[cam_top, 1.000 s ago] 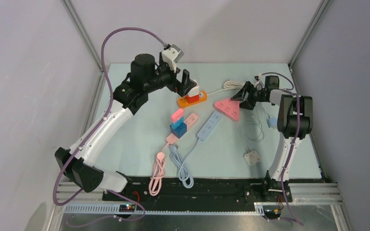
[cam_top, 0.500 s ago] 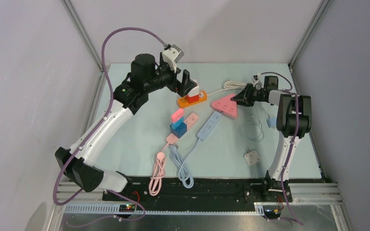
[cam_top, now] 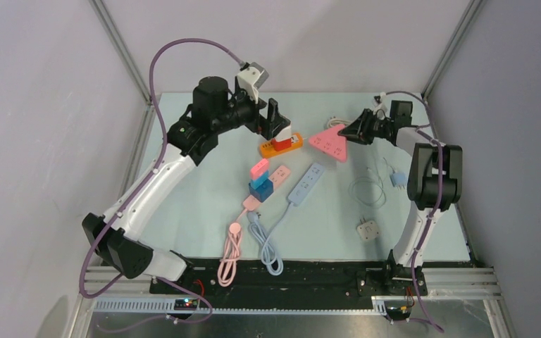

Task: Insert the plug
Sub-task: Pick up the plug from the center of the board.

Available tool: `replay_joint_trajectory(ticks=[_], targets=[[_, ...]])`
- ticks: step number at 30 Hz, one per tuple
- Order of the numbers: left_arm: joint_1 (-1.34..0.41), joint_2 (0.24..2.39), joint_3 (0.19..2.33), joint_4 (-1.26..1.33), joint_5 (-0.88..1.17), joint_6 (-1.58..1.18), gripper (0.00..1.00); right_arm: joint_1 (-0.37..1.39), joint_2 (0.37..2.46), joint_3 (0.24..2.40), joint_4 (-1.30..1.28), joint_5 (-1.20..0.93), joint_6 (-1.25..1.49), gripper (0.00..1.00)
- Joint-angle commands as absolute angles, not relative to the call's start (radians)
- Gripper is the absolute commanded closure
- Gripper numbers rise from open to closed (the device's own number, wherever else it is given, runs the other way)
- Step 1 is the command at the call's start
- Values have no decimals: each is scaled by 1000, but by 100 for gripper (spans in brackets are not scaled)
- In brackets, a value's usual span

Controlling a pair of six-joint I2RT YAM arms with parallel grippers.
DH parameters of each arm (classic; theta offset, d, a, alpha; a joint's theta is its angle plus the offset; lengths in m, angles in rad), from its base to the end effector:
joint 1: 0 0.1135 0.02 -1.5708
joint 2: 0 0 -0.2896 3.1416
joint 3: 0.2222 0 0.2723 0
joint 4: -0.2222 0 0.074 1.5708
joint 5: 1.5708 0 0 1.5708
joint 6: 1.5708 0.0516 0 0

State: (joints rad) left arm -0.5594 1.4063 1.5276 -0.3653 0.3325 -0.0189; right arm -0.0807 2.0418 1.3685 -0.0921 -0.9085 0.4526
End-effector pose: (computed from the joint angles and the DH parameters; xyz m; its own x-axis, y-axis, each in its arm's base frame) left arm 0.2861 -0.1990 0.4612 -0.2193 0.1162 -0.9687 0.7661 0.6354 -0.0972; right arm 0.4745 0.0024 0.1796 -0.8472 0.3383 -0.4096 -0.1632 0.5680 0.8067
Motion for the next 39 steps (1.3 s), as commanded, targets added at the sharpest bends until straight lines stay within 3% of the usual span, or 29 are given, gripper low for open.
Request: replay_joint_trajectory(ticks=[1,11,19,24,32,39], targets=[[-553,1437,1609,-353,390,-96,0,-77,1892,1389,-48,-975,470,100],[-552,1584,1704,-353,599,-200,0,-32,1598,1219,-103,-1052,455,100],[-550,1730,1768,-353,792,-286,4,64,1448,1215,-233,-1193,332,100],[-517,1799,1767,-354,1106,-345,18,97,1394,1215,-233,-1274,308,100],[-514,1756,1676,-353,1241,-302,23,154,1408,1222,-198,-1307,319,100],[-515,1732,1608,-351,1350,-318,44,201,1455,1282,-165,-1319,374,100]])
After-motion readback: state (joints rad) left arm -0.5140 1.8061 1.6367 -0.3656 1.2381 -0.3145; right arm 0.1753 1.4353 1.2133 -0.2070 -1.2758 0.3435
